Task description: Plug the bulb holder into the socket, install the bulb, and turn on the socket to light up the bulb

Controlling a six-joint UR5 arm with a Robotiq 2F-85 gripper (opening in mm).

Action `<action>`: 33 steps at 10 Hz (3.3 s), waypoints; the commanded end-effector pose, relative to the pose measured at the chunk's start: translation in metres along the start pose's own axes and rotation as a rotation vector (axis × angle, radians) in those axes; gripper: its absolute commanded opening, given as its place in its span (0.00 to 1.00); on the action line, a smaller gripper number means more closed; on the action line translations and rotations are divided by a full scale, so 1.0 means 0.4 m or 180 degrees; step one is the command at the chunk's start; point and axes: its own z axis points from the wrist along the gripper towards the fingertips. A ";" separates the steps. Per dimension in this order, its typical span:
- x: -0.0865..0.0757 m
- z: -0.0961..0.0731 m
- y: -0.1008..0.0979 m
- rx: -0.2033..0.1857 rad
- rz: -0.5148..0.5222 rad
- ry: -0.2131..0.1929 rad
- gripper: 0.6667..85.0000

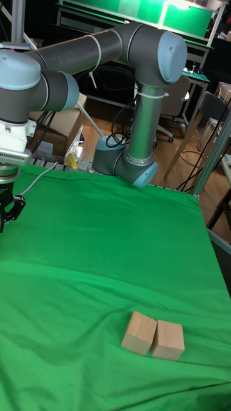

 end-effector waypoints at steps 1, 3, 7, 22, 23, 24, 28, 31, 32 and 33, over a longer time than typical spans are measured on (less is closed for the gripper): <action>-0.016 -0.003 -0.009 0.0023 -0.0008 -0.0088 0.61; -0.019 -0.003 -0.017 0.0043 -0.0048 -0.0095 0.75; -0.033 -0.053 -0.014 -0.0042 -0.0131 -0.0115 0.90; -0.068 -0.178 0.069 -0.0272 -0.0006 -0.0304 0.47; -0.061 -0.181 0.076 -0.0274 -0.0031 -0.0285 0.47; -0.060 -0.187 0.098 -0.0331 -0.0024 -0.0287 0.47; -0.012 -0.188 0.141 -0.0445 0.0146 -0.0032 0.47; 0.009 -0.180 0.132 -0.0302 0.0336 0.0071 0.45; 0.018 -0.180 0.129 -0.0289 0.0402 0.0114 0.42; 0.019 -0.183 0.134 -0.0312 0.0461 0.0113 0.41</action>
